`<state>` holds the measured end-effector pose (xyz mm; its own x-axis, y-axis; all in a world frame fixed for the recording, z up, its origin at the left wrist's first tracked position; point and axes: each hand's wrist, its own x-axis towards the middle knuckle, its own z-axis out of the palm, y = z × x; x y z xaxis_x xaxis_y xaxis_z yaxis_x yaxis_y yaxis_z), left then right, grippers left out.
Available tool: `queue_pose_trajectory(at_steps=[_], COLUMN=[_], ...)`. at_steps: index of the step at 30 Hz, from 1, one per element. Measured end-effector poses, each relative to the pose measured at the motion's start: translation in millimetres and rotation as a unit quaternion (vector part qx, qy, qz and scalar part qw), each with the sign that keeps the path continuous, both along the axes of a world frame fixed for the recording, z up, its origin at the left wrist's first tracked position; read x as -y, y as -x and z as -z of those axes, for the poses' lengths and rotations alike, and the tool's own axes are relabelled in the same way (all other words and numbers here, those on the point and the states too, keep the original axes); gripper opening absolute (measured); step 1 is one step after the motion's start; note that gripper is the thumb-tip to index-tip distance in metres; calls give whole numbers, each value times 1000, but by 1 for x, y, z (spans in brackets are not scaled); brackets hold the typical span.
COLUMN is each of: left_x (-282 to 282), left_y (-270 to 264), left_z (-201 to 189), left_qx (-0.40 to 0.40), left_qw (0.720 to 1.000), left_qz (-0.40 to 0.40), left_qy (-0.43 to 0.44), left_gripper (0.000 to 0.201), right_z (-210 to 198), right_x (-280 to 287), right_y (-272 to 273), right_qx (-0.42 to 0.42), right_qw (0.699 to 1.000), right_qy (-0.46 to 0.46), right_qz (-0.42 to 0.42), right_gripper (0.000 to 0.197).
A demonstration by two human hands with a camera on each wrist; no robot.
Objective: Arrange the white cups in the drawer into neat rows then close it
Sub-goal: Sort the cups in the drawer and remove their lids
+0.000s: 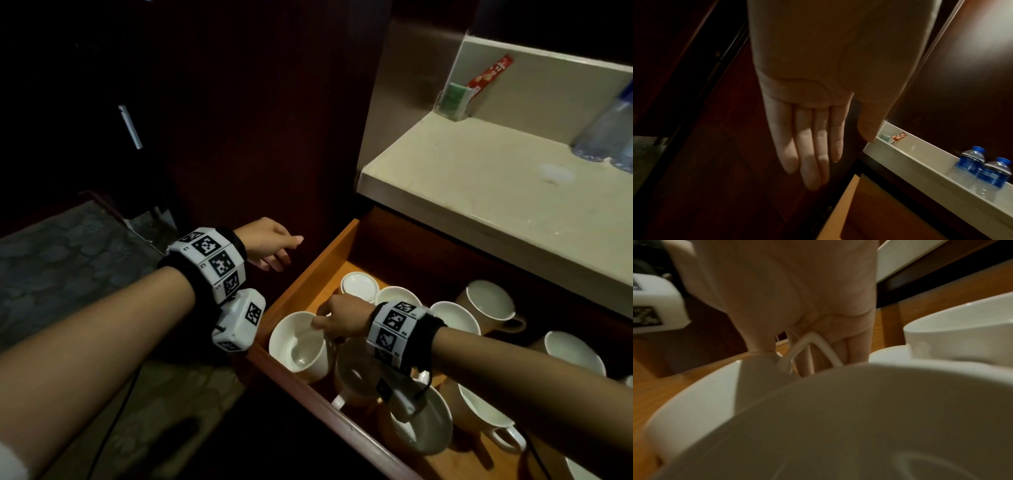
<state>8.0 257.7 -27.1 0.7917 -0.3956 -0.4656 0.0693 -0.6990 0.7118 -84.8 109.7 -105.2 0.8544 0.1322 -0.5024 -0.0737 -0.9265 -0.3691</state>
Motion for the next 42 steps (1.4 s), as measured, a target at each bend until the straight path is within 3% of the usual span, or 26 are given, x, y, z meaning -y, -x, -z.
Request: queue_pose_trajectory(at_steps=[12, 18, 24, 28, 35, 42], left_x=[27, 40, 49, 53, 52, 47], left_y=[-5, -5, -6, -5, -5, -4], left_z=[-8, -6, -5, -2, 3, 3], left_qx=[26, 27, 19, 13, 13, 3], left_qw=[998, 998, 997, 997, 997, 997], left_qz=[49, 61, 78, 81, 78, 74], left_qy=[-8, -8, -8, -8, -16, -15], left_gripper=[37, 37, 35, 35, 35, 34], right_z=[9, -8, -12, -16, 17, 9], right_x=[6, 25, 35, 31, 31, 30], right_y=[-2, 3, -1, 1, -6, -12], right_qx=[15, -12, 101, 78, 100, 124], right_qw=[997, 995, 995, 986, 949, 934], right_qy=[73, 38, 22, 111, 245, 266], right_qz=[-33, -96, -15, -94, -173, -205], right_gripper=[51, 32, 27, 48, 46, 50])
